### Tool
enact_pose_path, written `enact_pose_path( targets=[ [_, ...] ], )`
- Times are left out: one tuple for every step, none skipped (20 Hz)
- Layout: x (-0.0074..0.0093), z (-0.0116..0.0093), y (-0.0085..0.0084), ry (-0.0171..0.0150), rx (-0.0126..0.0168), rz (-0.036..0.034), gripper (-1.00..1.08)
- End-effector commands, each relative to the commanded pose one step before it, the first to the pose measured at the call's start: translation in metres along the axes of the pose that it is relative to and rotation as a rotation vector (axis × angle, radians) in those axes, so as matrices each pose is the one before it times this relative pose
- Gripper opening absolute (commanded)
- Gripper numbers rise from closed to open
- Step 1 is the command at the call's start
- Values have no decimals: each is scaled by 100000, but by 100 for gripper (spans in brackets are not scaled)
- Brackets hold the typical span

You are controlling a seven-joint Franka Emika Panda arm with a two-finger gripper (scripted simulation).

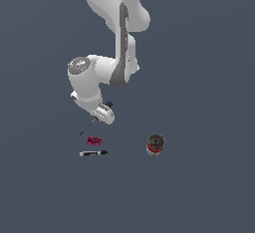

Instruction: Pick up a designated object from a clutter of objects.

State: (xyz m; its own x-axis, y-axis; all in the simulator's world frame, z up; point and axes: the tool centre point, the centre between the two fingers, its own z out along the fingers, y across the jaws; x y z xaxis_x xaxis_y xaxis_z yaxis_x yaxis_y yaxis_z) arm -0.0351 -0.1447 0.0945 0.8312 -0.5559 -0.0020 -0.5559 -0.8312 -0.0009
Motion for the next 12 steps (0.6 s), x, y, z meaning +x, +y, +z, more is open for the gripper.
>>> enact_pose_path(
  targets=[
    [-101, -2330, 758, 109, 80, 47, -100],
    [-49, -981, 320, 0, 0, 0, -100],
    [-47, -996, 325, 0, 0, 0, -100],
    [-46, -1013, 332, 0, 0, 0, -100],
    [-34, -1024, 367, -11, -24, 64, -100],
    [-44, -1055, 347, 0, 0, 0, -100],
    [-43, -1081, 355, 0, 0, 0, -100],
    [-41, -1092, 359, 0, 0, 0, -100],
    [-38, -1077, 356, 18, -61, 28, -100],
    [-36, -1062, 348, 0, 0, 0, -100],
    [-33, -1050, 344, 0, 0, 0, -100],
    [-33, -1042, 337, 21, -62, 23, -100]
  ],
)
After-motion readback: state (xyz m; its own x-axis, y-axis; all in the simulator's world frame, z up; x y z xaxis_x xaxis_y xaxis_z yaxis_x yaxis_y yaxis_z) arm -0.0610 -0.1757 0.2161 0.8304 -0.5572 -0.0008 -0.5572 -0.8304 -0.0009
